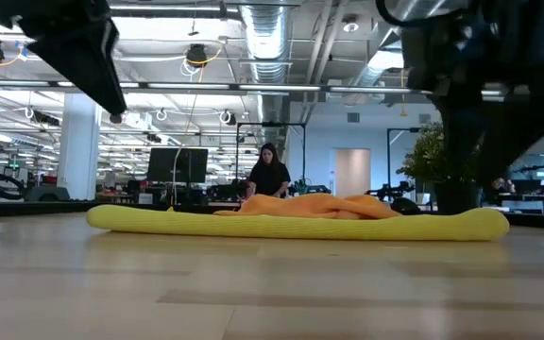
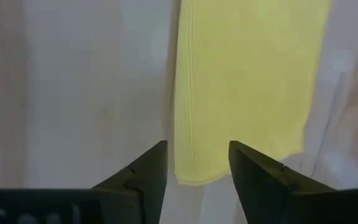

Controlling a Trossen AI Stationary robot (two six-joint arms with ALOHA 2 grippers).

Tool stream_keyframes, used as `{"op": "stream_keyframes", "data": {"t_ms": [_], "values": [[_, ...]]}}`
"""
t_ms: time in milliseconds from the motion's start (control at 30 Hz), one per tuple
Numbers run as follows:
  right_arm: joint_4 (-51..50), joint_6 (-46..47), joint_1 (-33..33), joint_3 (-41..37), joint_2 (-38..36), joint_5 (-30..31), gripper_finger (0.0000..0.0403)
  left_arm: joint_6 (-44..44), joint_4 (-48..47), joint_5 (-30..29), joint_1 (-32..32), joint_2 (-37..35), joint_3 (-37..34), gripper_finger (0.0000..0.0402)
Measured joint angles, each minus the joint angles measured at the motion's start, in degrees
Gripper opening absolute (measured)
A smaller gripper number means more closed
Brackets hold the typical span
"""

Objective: Fold microfiber towels
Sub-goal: Fold the yellow microfiber towel

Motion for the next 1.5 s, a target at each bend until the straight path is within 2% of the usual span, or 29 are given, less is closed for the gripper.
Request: {"op": "stream_keyframes", "data": {"t_ms": [233,633,833,1067,1500], "values": [[4.5,1.3,-2.2,-4.6,0.0,0.1,0.0183,-1.7,0.0,-1.0,-2.6,0.0,0.0,0.0162],[6.8,-0.4,-5.7,-9.2,0.7,-4.0,0.0179,-1.7,0.0,-1.4,-2.6,0.0,0.0,0.0162],[7.7,-0.5,-6.8,-9.4,0.7,-4.8,0.0167,-1.6,0.0,-1.8,-2.6,0.0,0.0,0.0162],[8.1,-0.4,-8.7,-9.4,0.7,-12.1,0.0126,-1.6,0.0,-1.8,-2.6,0.0,0.0,0.0162],[5.4,-2.4,-8.2,-5.3,0.7,-11.4,0.0109,-1.6,0.0,-1.8,-2.6,0.0,0.0,0.0162]]}}
